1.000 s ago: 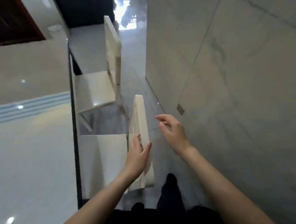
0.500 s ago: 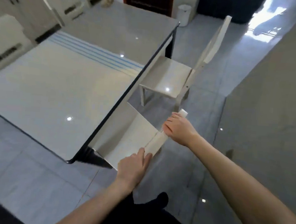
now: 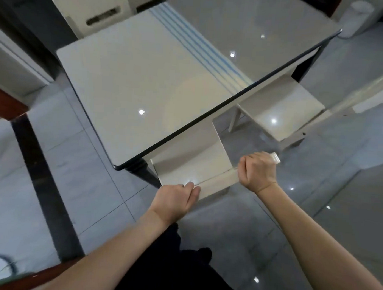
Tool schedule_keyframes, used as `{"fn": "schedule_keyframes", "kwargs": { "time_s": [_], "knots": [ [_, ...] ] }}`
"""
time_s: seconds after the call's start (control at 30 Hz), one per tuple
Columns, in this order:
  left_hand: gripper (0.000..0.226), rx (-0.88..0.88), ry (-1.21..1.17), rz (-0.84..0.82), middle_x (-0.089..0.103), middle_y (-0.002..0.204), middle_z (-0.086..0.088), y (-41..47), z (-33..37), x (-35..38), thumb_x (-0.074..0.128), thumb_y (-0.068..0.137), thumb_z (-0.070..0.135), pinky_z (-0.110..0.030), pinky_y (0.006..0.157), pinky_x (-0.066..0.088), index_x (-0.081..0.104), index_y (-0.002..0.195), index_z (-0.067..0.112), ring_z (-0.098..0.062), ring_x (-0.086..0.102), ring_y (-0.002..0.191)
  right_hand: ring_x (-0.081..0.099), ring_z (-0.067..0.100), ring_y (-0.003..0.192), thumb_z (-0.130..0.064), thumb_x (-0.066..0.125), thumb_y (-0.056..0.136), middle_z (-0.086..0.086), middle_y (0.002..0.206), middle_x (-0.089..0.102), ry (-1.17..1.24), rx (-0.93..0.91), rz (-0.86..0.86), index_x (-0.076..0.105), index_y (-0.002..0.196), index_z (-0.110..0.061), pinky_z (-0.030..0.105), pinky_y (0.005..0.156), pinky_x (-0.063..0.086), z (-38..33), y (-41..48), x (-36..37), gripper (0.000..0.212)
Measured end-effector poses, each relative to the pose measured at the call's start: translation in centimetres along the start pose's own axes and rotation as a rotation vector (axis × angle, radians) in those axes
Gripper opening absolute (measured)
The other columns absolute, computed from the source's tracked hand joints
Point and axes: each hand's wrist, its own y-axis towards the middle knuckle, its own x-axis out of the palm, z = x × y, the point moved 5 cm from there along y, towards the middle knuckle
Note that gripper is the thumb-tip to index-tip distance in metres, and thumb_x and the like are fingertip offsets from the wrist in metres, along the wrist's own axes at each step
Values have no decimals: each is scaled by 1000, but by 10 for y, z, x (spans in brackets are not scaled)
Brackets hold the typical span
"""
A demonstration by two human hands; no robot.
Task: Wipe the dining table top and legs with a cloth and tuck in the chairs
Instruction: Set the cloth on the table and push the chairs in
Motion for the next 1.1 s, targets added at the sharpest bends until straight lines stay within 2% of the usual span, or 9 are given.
{"fn": "schedule_keyframes", "kwargs": {
  "time_s": [0.17, 0.27, 0.37, 0.53, 0.67, 0.73, 0.83, 0.97, 1.1],
  "knots": [
    [54, -27, 10, 49, 60, 54, -5, 41, -14, -9, 14, 95, 47, -31, 41, 41, 50, 68, 18, -31, 59, 48, 43, 25, 36, -19, 42, 80, 6, 39, 46, -10, 23, -36, 50, 40, -11, 23, 53, 24, 13, 45, 18, 42],
    [57, -55, 19, 63, 60, 56, -4, 61, -22, -15, 9, 93, 50, -28, 44, 30, 50, 68, 19, -29, 58, 51, 43, 25, 35, -20, 39, 81, 6, 38, 47, 13, 3, -66, 51, 39, -11, 24, 50, 31, 17, 71, 28, 44],
    [58, -89, 8, 66, 59, 61, -2, 81, -28, -19, 7, 92, 51, -29, 48, 30, 51, 73, 19, -27, 60, 57, 46, 24, 36, -22, 37, 81, 5, 38, 48, 5, -31, -115, 51, 39, -11, 25, 48, 39, 22, 95, 37, 45],
    [57, -102, 24, 100, 62, 61, -2, 102, -36, -22, 8, 91, 51, -28, 47, 30, 53, 74, 20, -25, 59, 57, 43, 23, 37, -22, 39, 80, 2, 40, 47, 31, -121, -131, 49, 40, -14, 23, 48, 25, 33, 117, 48, 42],
    [53, -143, -27, 63, 61, 66, 1, 105, -41, -19, 10, 90, 52, -29, 48, 25, 50, 72, 22, -19, 50, 56, 43, 19, 38, -28, 43, 87, -1, 43, 47, 142, -277, -133, 51, 46, -16, 23, 49, 20, 47, 121, 51, 44],
    [49, -163, -42, 50, 60, 68, 3, 106, -42, -18, 11, 89, 54, -30, 50, 28, 47, 72, 25, -18, 46, 57, 42, 18, 38, -29, 43, 88, -2, 42, 47, 151, -323, -137, 51, 46, -16, 22, 48, 20, 50, 123, 50, 45],
    [57, -294, -35, 40, 59, 68, 4, 103, -44, -15, 12, 88, 60, -30, 52, 35, 50, 70, 22, -19, 54, 61, 45, 23, 40, -23, 42, 85, 2, 43, 50, 160, -337, -148, 53, 47, -15, 24, 48, 24, 47, 122, 50, 41],
    [63, -707, -20, 93, 57, 56, 1, 83, -47, -13, 23, 92, 56, -27, 44, 30, 57, 60, 14, -17, 53, 51, 46, 22, 39, -20, 42, 87, 2, 44, 50, 169, -430, -124, 54, 47, -13, 22, 47, 20, 50, 121, 47, 41],
    [63, -858, 41, 166, 58, 55, -3, 73, -28, -14, 20, 88, 51, -27, 46, 29, 65, 61, 15, -22, 47, 53, 48, 25, 38, -20, 42, 88, 4, 43, 52, 222, -496, -144, 54, 46, -12, 22, 42, 23, 55, 125, 47, 44]
  ]
}}
